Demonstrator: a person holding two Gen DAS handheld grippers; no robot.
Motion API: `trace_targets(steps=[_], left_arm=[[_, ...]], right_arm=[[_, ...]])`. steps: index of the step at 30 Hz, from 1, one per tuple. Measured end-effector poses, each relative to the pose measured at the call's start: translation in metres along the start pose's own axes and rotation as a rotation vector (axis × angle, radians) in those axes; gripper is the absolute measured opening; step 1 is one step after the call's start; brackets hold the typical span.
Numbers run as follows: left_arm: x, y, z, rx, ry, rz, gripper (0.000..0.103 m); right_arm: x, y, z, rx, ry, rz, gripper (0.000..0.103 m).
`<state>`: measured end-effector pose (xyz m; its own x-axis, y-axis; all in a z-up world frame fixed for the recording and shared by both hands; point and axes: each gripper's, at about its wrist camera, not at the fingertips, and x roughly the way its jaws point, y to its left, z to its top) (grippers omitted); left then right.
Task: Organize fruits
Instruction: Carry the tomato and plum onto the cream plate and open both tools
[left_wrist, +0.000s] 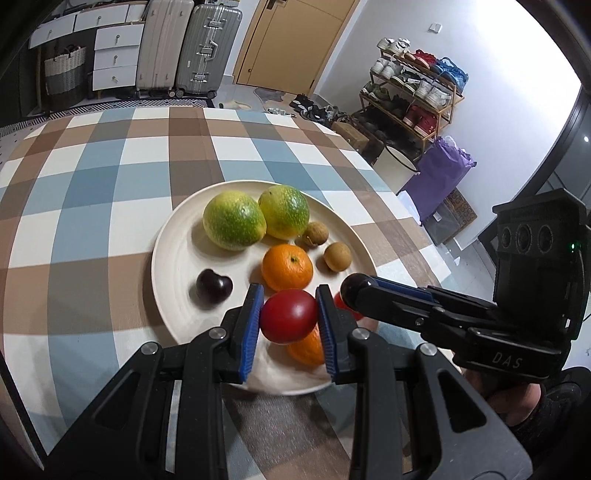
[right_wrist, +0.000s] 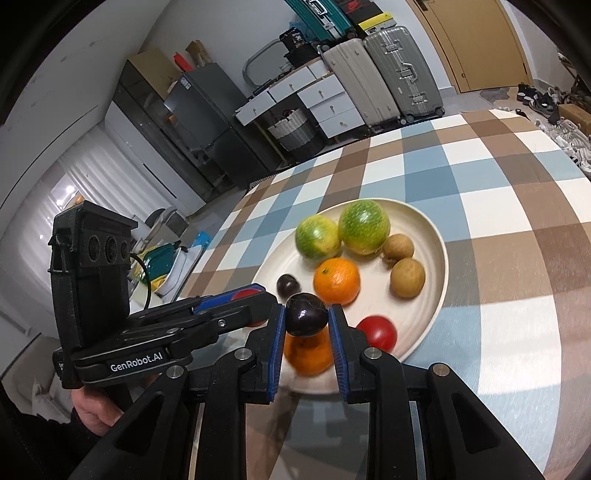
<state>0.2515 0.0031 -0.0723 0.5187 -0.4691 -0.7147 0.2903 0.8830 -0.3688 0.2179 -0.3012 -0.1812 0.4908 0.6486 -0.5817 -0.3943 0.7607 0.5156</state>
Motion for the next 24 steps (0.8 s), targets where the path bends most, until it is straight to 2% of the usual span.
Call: trace_targets(steps=[9,10,12,14,24], left_arm=[[0.019,0.007,0.011,-0.008,0.019,0.003,0.026],[0.020,0.008,0.011,-0.005,0.020,0.004,0.026],[0.023,0.007,0.010,0.001,0.028,0.012,0.026],[0.024,0.007,0.009,0.007,0.029,0.024,0.026],[0.006,-0.002,0.005,0.030,-0.009,0.068,0.027]], right_arm=[[0.014,-0.012,0.009,0.018,0.020,-0.029,0.025],[0.015,-0.012,0.009,0.017,0.022,-0.033,0.026],[0.014,-0.011,0.008,0.012,0.018,-0.036,0.039],[0.012,-0.010,0.007,0.005,0.006,-0.032,0.046],[-0.004,-0.006,0.004,-0.011,-0.042,-0.053,0.048]])
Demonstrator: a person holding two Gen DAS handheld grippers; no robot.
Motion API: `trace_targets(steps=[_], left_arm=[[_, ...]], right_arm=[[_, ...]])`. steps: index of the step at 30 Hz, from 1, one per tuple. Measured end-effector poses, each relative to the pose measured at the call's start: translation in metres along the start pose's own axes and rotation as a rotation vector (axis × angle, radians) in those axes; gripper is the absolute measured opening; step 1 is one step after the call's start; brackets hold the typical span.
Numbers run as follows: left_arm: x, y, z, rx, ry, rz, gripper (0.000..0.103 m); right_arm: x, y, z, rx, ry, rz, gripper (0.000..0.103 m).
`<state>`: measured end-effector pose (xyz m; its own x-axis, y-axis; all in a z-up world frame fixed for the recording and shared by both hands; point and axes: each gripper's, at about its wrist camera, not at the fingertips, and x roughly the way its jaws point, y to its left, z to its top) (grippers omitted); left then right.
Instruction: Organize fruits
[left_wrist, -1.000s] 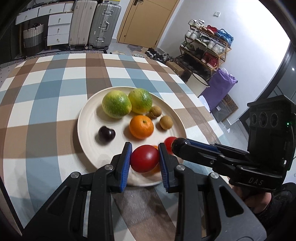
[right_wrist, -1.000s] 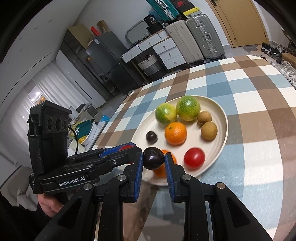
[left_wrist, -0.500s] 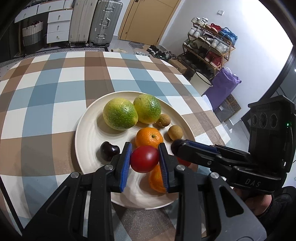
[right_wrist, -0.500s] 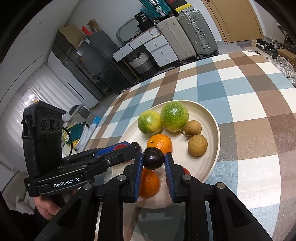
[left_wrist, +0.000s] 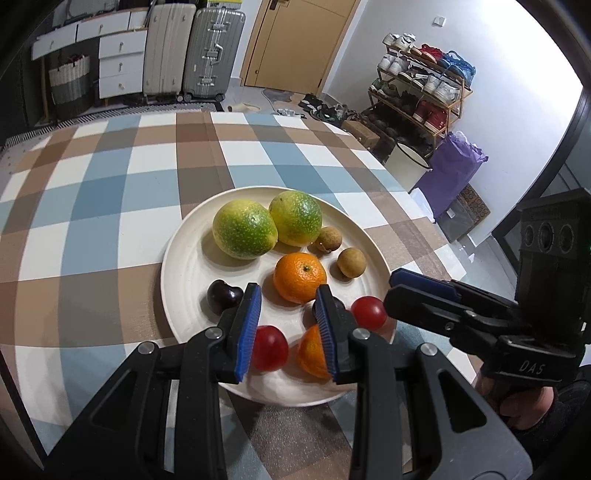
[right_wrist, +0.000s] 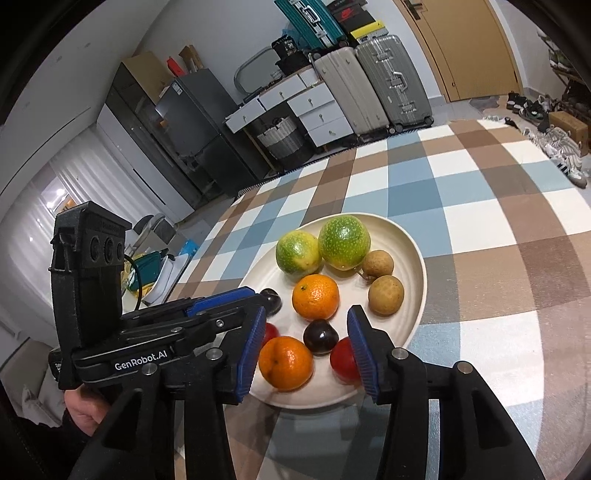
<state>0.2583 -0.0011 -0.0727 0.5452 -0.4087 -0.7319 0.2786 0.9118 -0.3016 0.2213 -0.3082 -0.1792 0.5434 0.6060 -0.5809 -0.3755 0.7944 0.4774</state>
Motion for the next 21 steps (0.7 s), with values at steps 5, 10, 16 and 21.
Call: trace_targets(steps=[5,10,16,21], left_arm=[[-0.014,-0.007,-0.007,0.026,-0.029,0.052,0.027],[-0.033,-0.009,-0.013,0.024,-0.067,0.091,0.031],[-0.069,-0.011,-0.023,0.010,-0.183,0.146,0.069],[-0.096,-0.011,-0.039,-0.001,-0.291,0.226,0.084]], right_arm=[[-0.014,0.010,-0.004,-0.033,-0.035,-0.023,0.052],[-0.032,0.030,-0.014,-0.108,-0.104,-0.037,0.076],[-0.051,0.046,-0.022,-0.156,-0.201,-0.061,0.089],[-0.064,0.055,-0.033,-0.202,-0.297,-0.103,0.098]])
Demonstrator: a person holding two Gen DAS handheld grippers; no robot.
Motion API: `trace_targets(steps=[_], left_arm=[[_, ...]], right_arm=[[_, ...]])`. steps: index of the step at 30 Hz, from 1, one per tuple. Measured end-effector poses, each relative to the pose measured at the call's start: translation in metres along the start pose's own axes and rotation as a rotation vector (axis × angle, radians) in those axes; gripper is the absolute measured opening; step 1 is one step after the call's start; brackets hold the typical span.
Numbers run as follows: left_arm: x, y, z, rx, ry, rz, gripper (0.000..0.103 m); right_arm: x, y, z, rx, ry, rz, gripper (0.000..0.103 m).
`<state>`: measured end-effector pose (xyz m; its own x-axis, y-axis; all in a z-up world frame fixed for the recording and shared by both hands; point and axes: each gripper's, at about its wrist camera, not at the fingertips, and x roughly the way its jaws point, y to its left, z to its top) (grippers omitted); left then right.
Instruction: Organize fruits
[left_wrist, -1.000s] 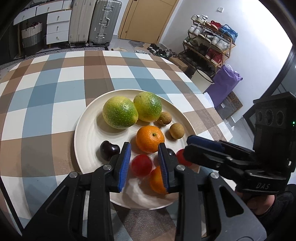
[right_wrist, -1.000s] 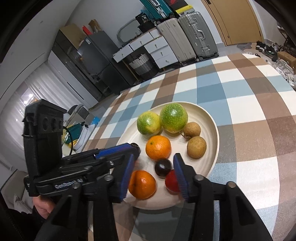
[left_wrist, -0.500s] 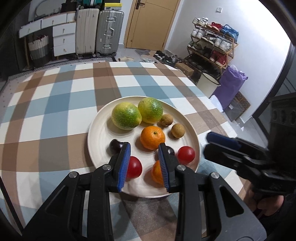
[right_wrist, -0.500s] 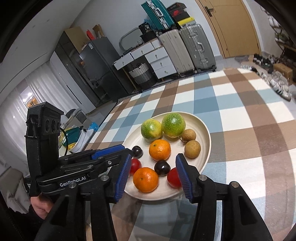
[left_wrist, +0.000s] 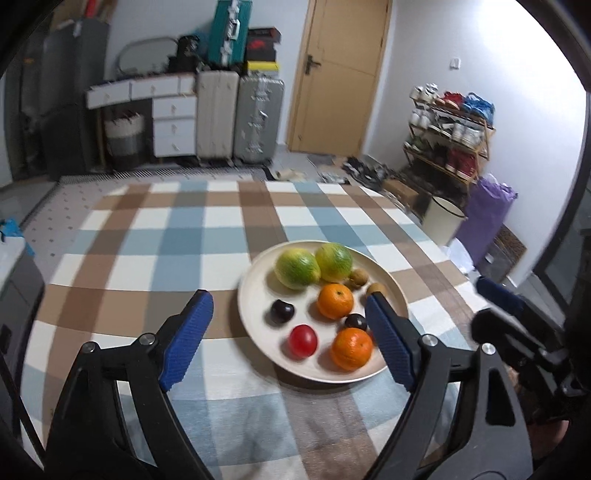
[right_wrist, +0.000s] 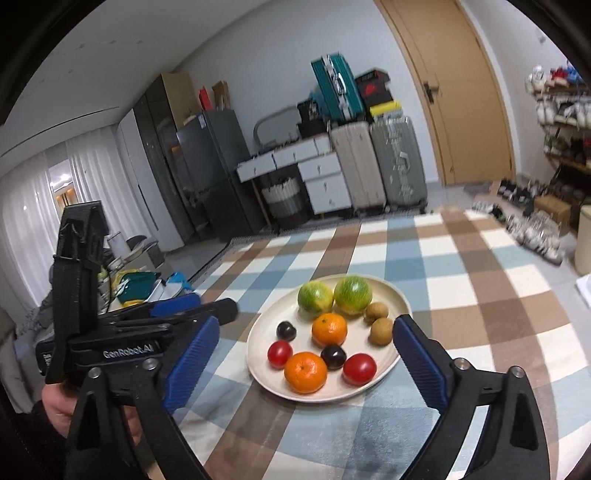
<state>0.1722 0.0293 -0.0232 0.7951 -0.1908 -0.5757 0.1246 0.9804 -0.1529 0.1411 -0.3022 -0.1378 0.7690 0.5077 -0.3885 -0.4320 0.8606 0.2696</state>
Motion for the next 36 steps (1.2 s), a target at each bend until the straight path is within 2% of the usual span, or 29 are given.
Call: trace_targets(steps=[2,5,9,15,19,21,25,30,32,34,36], left_arm=[[-0.006,0.002,-0.003,-0.004,-0.011,0.047,0.085],[-0.016,0.007,-0.010,-0.026,-0.033,0.061,0.086],[-0.033,0.009,-0.020,-0.037,-0.109,0.088,0.089],[-0.056,0.004,-0.034,-0.005,-0.196,0.108,0.090],[-0.067,0.001,-0.043,0.001,-0.233,0.128,0.093],[-0.071,0.002,-0.048,-0.010,-0.251,0.136,0.101],[-0.070,0.005,-0.060,0.002,-0.291,0.163,0.102],[-0.060,0.006,-0.072,0.031,-0.291,0.220,0.102],[-0.058,0.007,-0.072,0.023,-0.292,0.216,0.102],[-0.052,0.008,-0.070,0.024,-0.270,0.225,0.102],[-0.044,0.009,-0.069,0.020,-0.242,0.236,0.102]], right_arm=[[-0.008,0.006,-0.004,-0.037,-0.053,-0.020,0.099],[-0.021,0.017,-0.011,-0.123,-0.147,-0.066,0.099],[-0.036,0.033,-0.020,-0.234,-0.253,-0.143,0.100],[-0.044,0.035,-0.031,-0.252,-0.310,-0.182,0.101],[-0.044,0.033,-0.036,-0.258,-0.311,-0.214,0.101],[-0.049,0.033,-0.038,-0.258,-0.311,-0.220,0.101],[-0.051,0.035,-0.042,-0.271,-0.319,-0.225,0.102],[-0.050,0.031,-0.044,-0.258,-0.308,-0.244,0.102],[-0.051,0.028,-0.044,-0.246,-0.310,-0.255,0.102],[-0.047,0.023,-0.043,-0.227,-0.289,-0.260,0.102],[-0.037,0.014,-0.040,-0.189,-0.232,-0.277,0.102]])
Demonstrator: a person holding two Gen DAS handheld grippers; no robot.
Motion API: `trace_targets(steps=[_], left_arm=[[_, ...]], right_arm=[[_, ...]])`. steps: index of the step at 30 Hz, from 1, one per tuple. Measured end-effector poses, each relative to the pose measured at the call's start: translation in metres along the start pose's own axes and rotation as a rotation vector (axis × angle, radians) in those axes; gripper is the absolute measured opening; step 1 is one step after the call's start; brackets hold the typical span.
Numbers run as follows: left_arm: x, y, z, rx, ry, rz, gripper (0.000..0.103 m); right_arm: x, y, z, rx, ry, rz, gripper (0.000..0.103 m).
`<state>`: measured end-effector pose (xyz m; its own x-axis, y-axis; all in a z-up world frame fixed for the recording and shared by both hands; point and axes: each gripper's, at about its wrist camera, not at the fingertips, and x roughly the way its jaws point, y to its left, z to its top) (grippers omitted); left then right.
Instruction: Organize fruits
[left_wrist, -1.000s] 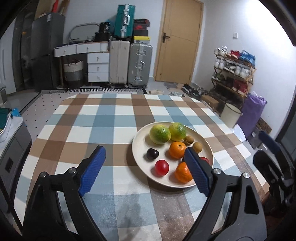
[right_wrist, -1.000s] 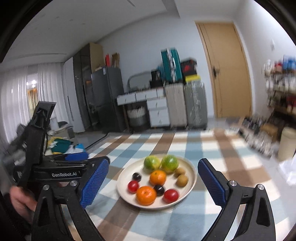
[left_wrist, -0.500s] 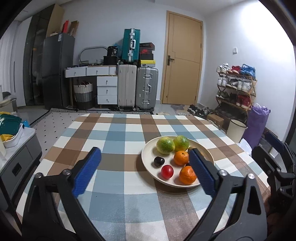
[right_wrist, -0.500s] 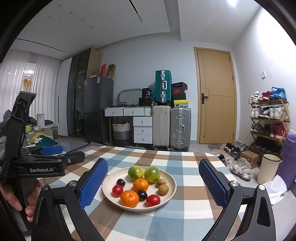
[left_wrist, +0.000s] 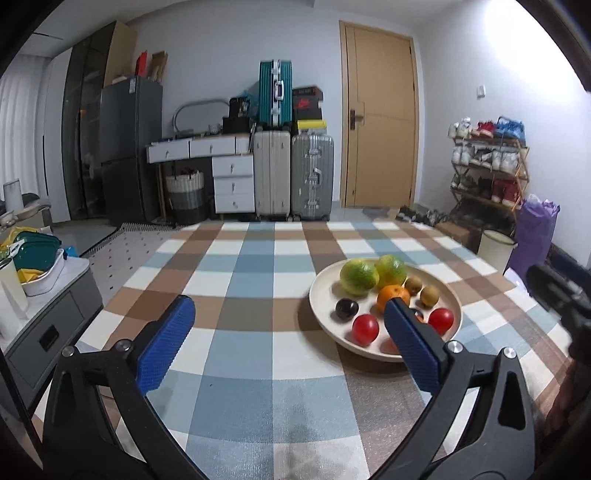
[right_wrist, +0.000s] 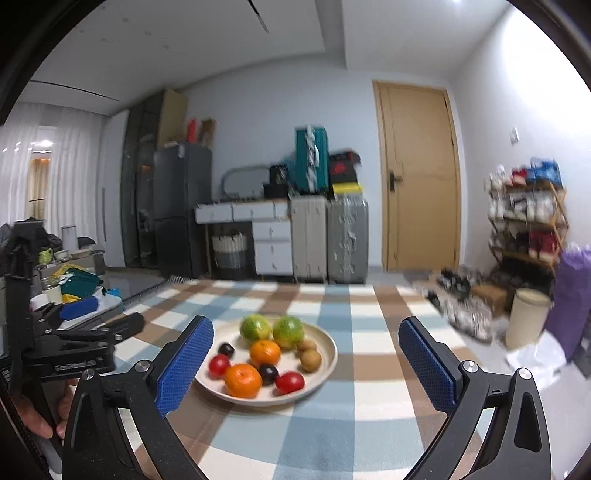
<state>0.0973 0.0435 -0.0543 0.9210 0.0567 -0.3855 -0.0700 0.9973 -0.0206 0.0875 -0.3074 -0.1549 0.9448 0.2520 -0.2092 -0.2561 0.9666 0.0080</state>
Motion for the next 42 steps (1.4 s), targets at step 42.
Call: trace_targets(steps=[42], left_arm=[[-0.013,-0.001,0.000,0.011,-0.066,0.006,0.102]], right_arm=[[0.020,0.002,-0.006,-0.027,0.082,-0.005,0.103]])
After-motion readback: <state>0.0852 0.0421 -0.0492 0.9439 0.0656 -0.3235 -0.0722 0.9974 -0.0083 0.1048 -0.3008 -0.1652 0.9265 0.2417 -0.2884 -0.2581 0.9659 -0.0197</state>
